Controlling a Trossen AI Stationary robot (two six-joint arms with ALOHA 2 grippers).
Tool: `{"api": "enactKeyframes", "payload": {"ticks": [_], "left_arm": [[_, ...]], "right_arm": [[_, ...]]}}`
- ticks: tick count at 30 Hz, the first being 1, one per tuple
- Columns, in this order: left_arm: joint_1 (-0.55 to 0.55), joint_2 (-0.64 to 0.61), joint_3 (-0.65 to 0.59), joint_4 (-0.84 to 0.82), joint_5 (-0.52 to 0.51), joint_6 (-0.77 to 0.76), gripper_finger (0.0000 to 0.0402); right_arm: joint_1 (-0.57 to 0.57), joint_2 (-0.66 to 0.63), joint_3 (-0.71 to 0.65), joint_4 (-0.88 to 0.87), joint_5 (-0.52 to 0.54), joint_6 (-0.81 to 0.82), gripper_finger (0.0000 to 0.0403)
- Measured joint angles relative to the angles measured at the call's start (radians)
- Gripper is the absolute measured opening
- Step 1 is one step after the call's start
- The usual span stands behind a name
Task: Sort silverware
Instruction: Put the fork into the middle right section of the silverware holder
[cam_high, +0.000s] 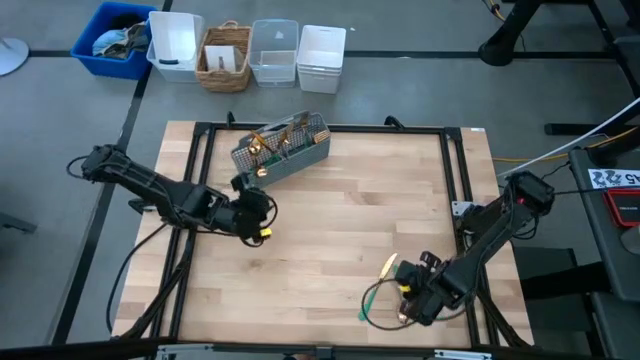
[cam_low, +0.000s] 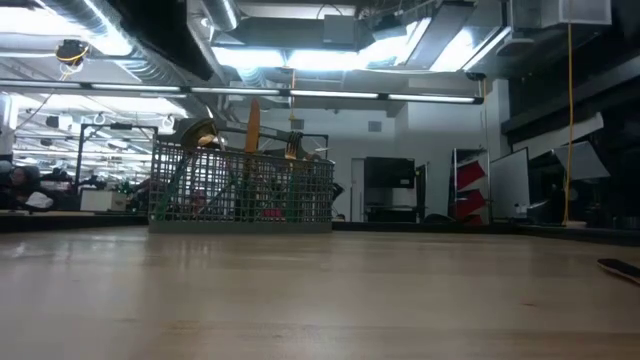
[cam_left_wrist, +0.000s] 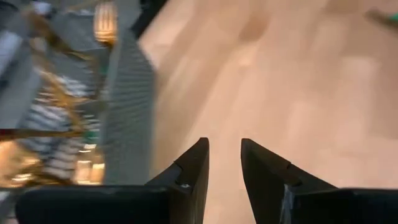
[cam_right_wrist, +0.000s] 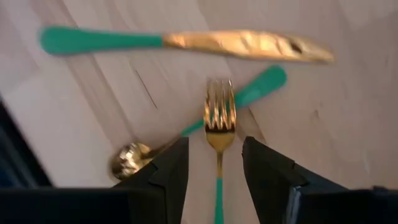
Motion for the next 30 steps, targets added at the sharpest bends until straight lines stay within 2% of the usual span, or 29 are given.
{"api": "enactKeyframes", "payload": {"ticks": [7,15,22,26,30], "left_arm": [[-0.070,0.004,0.000,0.133,0.084,-0.153,0.0086],[-0.124,0.080,-0.002,0.221,0.088,-0.160,0.0086],[-0.129,0.184,-0.002,0.245,0.088,-0.179,0.0086],[-0.130,0.218,-0.003,0.273,0.081,-0.124,0.0084],[-0.134,0.212,-0.003,0.292,0.002,-0.074,0.0077]], "right_arm": [[0.053,0.102,0.000,-0.009,0.000,0.011,0.0149],[0.056,0.162,0.000,-0.020,0.002,0.000,0.0149],[0.056,0.191,0.000,-0.016,0.002,0.000,0.0147],[0.056,0.206,0.001,-0.009,0.002,0.000,0.0114],[0.054,0.210,0.002,0.000,0.004,-0.001,0.0054]]}}
